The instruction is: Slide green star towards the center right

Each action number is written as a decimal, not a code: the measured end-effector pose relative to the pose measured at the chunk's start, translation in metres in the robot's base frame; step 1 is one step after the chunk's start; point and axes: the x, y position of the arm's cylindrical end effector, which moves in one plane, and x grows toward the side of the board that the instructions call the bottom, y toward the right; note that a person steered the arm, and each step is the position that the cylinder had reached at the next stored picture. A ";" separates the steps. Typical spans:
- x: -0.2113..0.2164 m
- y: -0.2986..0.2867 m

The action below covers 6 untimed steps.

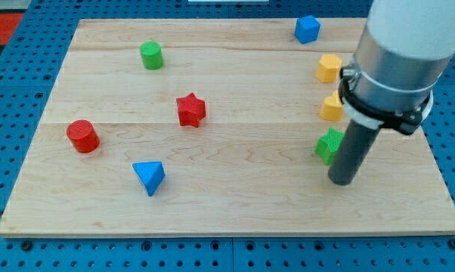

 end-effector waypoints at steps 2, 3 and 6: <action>-0.010 -0.033; -0.023 -0.040; -0.048 -0.017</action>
